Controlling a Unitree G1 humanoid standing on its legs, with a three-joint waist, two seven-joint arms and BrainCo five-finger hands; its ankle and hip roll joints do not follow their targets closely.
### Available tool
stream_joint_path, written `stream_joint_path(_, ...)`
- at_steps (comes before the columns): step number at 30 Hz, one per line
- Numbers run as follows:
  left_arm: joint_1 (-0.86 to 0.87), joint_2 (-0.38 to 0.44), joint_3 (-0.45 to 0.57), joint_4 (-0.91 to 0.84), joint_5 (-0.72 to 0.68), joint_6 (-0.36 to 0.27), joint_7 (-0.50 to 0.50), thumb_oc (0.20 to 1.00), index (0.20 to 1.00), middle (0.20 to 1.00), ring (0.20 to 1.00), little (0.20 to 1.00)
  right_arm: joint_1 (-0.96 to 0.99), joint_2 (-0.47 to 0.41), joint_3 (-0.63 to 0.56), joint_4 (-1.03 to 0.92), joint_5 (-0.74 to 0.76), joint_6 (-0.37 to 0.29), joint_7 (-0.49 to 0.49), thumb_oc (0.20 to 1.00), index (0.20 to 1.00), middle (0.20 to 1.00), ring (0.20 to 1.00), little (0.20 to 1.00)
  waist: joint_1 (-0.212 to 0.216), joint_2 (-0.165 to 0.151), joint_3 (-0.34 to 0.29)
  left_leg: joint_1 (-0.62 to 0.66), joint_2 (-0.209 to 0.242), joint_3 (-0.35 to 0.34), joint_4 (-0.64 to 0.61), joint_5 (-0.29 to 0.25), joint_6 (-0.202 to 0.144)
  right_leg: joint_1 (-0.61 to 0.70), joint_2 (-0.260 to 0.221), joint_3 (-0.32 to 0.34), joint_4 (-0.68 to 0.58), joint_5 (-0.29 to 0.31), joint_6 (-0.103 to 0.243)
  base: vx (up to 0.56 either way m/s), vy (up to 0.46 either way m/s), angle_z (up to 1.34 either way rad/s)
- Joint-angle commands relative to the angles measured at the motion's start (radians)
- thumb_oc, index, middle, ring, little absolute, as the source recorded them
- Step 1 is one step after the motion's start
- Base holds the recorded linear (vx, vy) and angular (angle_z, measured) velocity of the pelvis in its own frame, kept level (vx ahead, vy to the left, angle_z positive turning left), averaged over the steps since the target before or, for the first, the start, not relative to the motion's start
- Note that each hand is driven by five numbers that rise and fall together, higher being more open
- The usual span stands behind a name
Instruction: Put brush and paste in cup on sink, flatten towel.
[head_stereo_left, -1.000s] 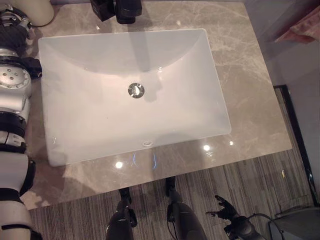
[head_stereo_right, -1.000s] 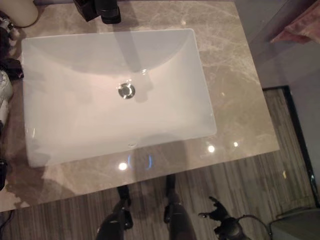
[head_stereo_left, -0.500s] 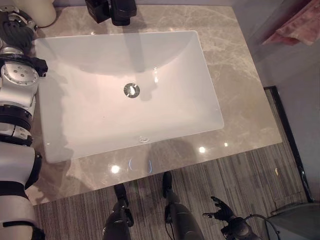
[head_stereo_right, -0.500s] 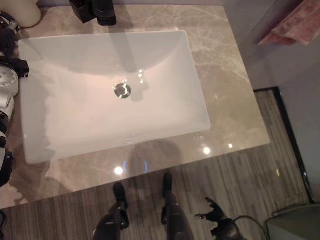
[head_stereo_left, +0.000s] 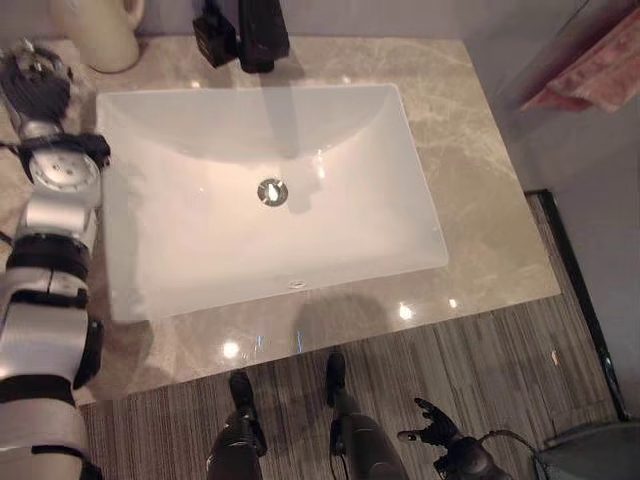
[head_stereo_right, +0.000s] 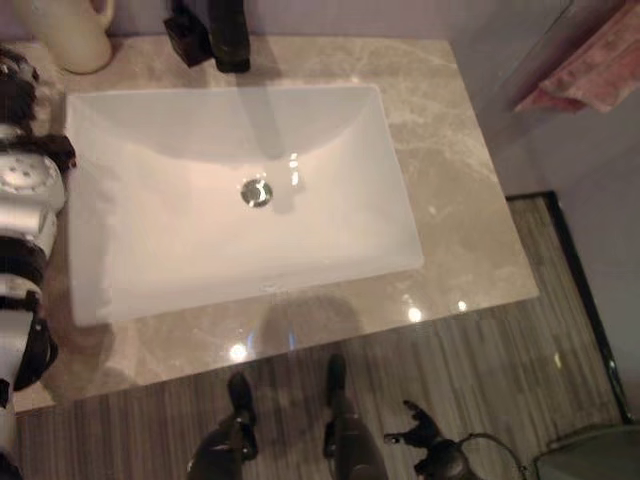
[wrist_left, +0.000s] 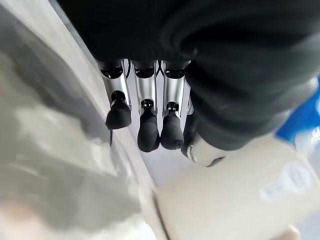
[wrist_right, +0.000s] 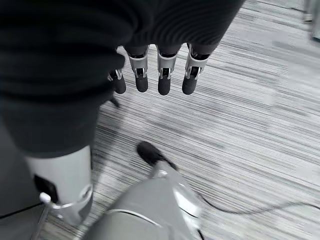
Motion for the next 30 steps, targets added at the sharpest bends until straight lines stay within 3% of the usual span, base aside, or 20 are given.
stream_joint_path(1, 0.277, -0.052, 0.246, -0.221, -0.15, -0.197, 0.014, 0.2, 0.2, 0.2, 0.2, 0.2, 0.031, -0.02, -0.089, 0.045, -0.026, 0.025, -0.019, 1.0, 1.0, 1.0, 1.0, 1.0, 0.046, 0.05, 0.023, 0.17, 0.011, -0.046, -0.092, 0.006, -0.009, 0.118, -0.057, -0.015, 0.008, 0.067, 0.084, 0.1, -0.014, 0.05)
stream_joint_path(2, 0.28, -0.053, 0.248, -0.223, -0.149, -0.197, 0.013, 0.2, 0.2, 0.2, 0.2, 0.2, 0.031, -0.021, -0.087, 0.044, -0.026, 0.025, -0.019, 1.0, 1.0, 1.0, 1.0, 1.0, 0.045, 0.051, 0.023, 0.172, 0.01, -0.046, -0.093, 0.006, -0.009, 0.119, -0.057, -0.016, 0.008, 0.067, 0.084, 0.1, -0.02, 0.05)
stream_joint_path(3, 0.348, -0.104, 0.287, -0.32, -0.22, -0.228, -0.016, 0.2, 0.2, 0.2, 0.2, 0.2, 0.036, -0.016, -0.1, 0.07, -0.04, 0.038, -0.019, 1.0, 1.0, 1.0, 1.0, 1.0, 0.053, 0.058, 0.016, 0.196, 0.01, -0.047, -0.111, 0.012, -0.01, 0.136, -0.055, -0.02, 0.008, 0.058, 0.081, 0.06, -0.027, 0.06)
stream_joint_path(4, 0.469, -0.114, 0.33, -0.476, -0.143, -0.215, -0.043, 0.2, 0.2, 0.2, 0.2, 0.2, 0.042, -0.009, -0.129, 0.093, -0.055, 0.049, -0.018, 1.0, 1.0, 1.0, 1.0, 1.0, 0.07, 0.067, 0.005, 0.223, 0.011, -0.051, -0.131, 0.021, -0.012, 0.158, -0.051, -0.031, 0.008, 0.043, 0.08, 0.06, -0.045, 0.06)
stream_joint_path(6, 0.633, -0.173, 0.428, -0.589, -0.115, -0.246, -0.065, 0.2, 0.2, 0.2, 0.2, 0.2, 0.042, -0.003, -0.158, 0.126, -0.085, 0.052, -0.015, 1.0, 1.0, 1.0, 1.0, 1.0, 0.09, 0.072, -0.019, 0.257, 0.017, -0.048, -0.156, 0.035, -0.017, 0.185, -0.049, -0.039, 0.008, 0.032, 0.075, 0.05, -0.056, 0.15)
stream_joint_path(10, 0.825, -0.244, 0.61, -0.622, -0.046, -0.274, -0.007, 0.2, 0.2, 0.2, 0.2, 0.2, 0.054, 0.004, -0.202, 0.186, -0.107, 0.052, -0.023, 1.0, 1.0, 1.0, 1.0, 1.0, 0.115, 0.09, -0.061, 0.299, 0.037, -0.061, -0.181, 0.055, -0.031, 0.235, -0.037, -0.071, 0.021, -0.005, 0.068, 0.02, -0.075, 0.18)
stream_joint_path(12, 0.923, -0.279, 0.679, -0.608, 0.02, -0.254, 0.035, 0.2, 0.2, 0.2, 0.2, 0.2, 0.064, 0.008, -0.233, 0.206, -0.107, 0.044, -0.035, 1.0, 1.0, 1.0, 1.0, 1.0, 0.127, 0.101, -0.069, 0.302, 0.052, -0.078, -0.181, 0.069, -0.041, 0.252, -0.028, -0.092, 0.055, -0.046, 0.058, -0.03, -0.086, 0.28)
stream_joint_path(15, 0.994, -0.308, 0.787, -0.365, -0.069, -0.265, 0.082, 0.2, 0.2, 0.2, 0.2, 0.2, 0.089, -0.001, -0.264, 0.187, -0.095, 0.032, -0.048, 1.0, 1.0, 1.0, 1.0, 1.0, 0.133, 0.111, -0.081, 0.294, 0.067, -0.102, -0.181, 0.094, -0.055, 0.268, -0.014, -0.118, 0.079, -0.083, 0.042, -0.06, -0.081, 0.33)
stream_joint_path(17, 1.023, -0.312, 0.793, -0.227, -0.107, -0.246, 0.074, 0.2, 0.2, 0.2, 0.2, 0.2, 0.11, 0.0, -0.271, 0.178, -0.089, 0.026, -0.05, 1.0, 1.0, 1.0, 1.0, 1.0, 0.136, 0.111, -0.088, 0.299, 0.072, -0.109, -0.181, 0.097, -0.061, 0.286, -0.007, -0.133, 0.077, -0.094, 0.039, -0.02, -0.085, 0.27)
stream_joint_path(19, 1.028, -0.343, 0.756, 0.213, -0.275, -0.169, -0.043, 0.2, 0.2, 0.2, 0.2, 0.2, 0.118, 0.003, -0.268, 0.182, -0.084, 0.023, -0.052, 1.0, 1.0, 1.0, 1.0, 1.0, 0.132, 0.114, -0.107, 0.319, 0.073, -0.107, -0.181, 0.099, -0.059, 0.311, -0.001, -0.139, 0.056, -0.09, 0.035, 0.01, -0.081, 0.07)
stream_joint_path(20, 1.025, -0.339, 0.754, 0.222, -0.28, -0.173, -0.049, 0.2, 0.2, 0.2, 0.2, 0.2, 0.118, 0.004, -0.269, 0.182, -0.084, 0.023, -0.052, 1.0, 1.0, 1.0, 1.0, 1.0, 0.134, 0.113, -0.108, 0.314, 0.073, -0.107, -0.181, 0.103, -0.059, 0.308, 0.0, -0.139, 0.053, -0.086, 0.034, 0.02, -0.041, 0.08)
stream_joint_path(21, 1.034, -0.398, 0.716, 0.449, -0.376, -0.084, -0.179, 0.2, 0.2, 0.2, 0.2, 0.2, 0.11, -0.004, -0.252, 0.194, -0.087, 0.028, -0.044, 1.0, 1.0, 1.0, 1.0, 1.0, 0.129, 0.123, -0.114, 0.334, 0.07, -0.111, -0.181, 0.101, -0.053, 0.318, 0.008, -0.115, 0.036, -0.087, 0.029, 0.0, -0.006, 0.06)
stream_joint_path(24, 1.035, -0.496, 0.631, 0.604, -0.342, 0.008, -0.272, 0.2, 0.2, 0.2, 0.2, 0.2, 0.094, 0.0, -0.243, 0.185, -0.074, 0.03, -0.04, 1.0, 1.0, 1.0, 1.0, 1.0, 0.116, 0.128, -0.122, 0.36, 0.066, -0.122, -0.181, 0.087, -0.047, 0.32, 0.022, -0.066, 0.023, -0.086, 0.021, 0.0, 0.006, -0.12)
stream_joint_path(25, 1.029, -0.536, 0.548, 0.635, -0.246, 0.048, -0.323, 0.341, 0.341, 0.341, 0.341, 0.341, 0.085, -0.005, -0.235, 0.175, -0.073, 0.03, -0.038, 1.0, 1.0, 1.0, 1.0, 1.0, 0.117, 0.129, -0.121, 0.365, 0.055, -0.155, -0.181, 0.085, -0.041, 0.315, 0.026, -0.045, 0.024, -0.083, 0.018, -0.04, 0.017, -0.26)
stream_joint_path(26, 1.016, -0.564, 0.502, 0.648, -0.194, 0.065, -0.345, 0.545, 0.545, 0.545, 0.545, 0.545, 0.08, -0.01, -0.232, 0.161, -0.071, 0.027, -0.033, 1.0, 1.0, 1.0, 1.0, 1.0, 0.114, 0.129, -0.12, 0.366, 0.045, -0.182, -0.181, 0.078, -0.037, 0.311, 0.028, -0.031, 0.022, -0.079, 0.016, -0.08, 0.022, -0.4)
stream_joint_path(27, 0.99, -0.626, 0.325, 0.631, -0.018, 0.075, -0.417, 1.0, 1.0, 1.0, 1.0, 1.0, 0.059, -0.014, -0.214, 0.171, -0.073, 0.026, -0.021, 1.0, 1.0, 1.0, 1.0, 1.0, 0.107, 0.126, -0.119, 0.373, 0.018, -0.25, -0.177, 0.056, -0.021, 0.303, 0.032, 0.0, 0.012, -0.064, 0.013, -0.08, 0.023, -0.58)
stream_joint_path(28, 0.968, -0.635, 0.251, 0.61, 0.041, 0.069, -0.432, 1.0, 1.0, 1.0, 1.0, 1.0, 0.045, -0.019, -0.203, 0.171, -0.078, 0.027, -0.014, 1.0, 1.0, 1.0, 1.0, 1.0, 0.102, 0.123, -0.12, 0.37, 0.004, -0.275, -0.169, 0.044, -0.015, 0.294, 0.031, 0.016, 0.01, -0.056, 0.014, -0.12, 0.039, -0.98)
stream_joint_path(29, 0.957, -0.623, 0.053, 0.472, 0.167, 0.026, -0.487, 1.0, 1.0, 1.0, 1.0, 1.0, 0.03, -0.032, -0.179, 0.159, -0.086, 0.024, -0.003, 1.0, 1.0, 1.0, 1.0, 1.0, 0.095, 0.118, -0.109, 0.366, -0.017, -0.306, -0.136, 0.006, -0.001, 0.279, 0.033, 0.052, 0.013, -0.041, 0.016, -0.13, 0.055, -1.11)
stream_joint_path(30, 0.952, -0.609, -0.024, 0.44, 0.226, 0.016, -0.511, 1.0, 1.0, 1.0, 1.0, 1.0, 0.023, -0.04, -0.174, 0.152, -0.086, 0.021, 0.003, 1.0, 1.0, 1.0, 1.0, 1.0, 0.092, 0.115, -0.103, 0.356, -0.031, -0.316, -0.11, -0.006, 0.003, 0.265, 0.031, 0.069, 0.017, -0.033, 0.019, -0.14, 0.077, -1.18)
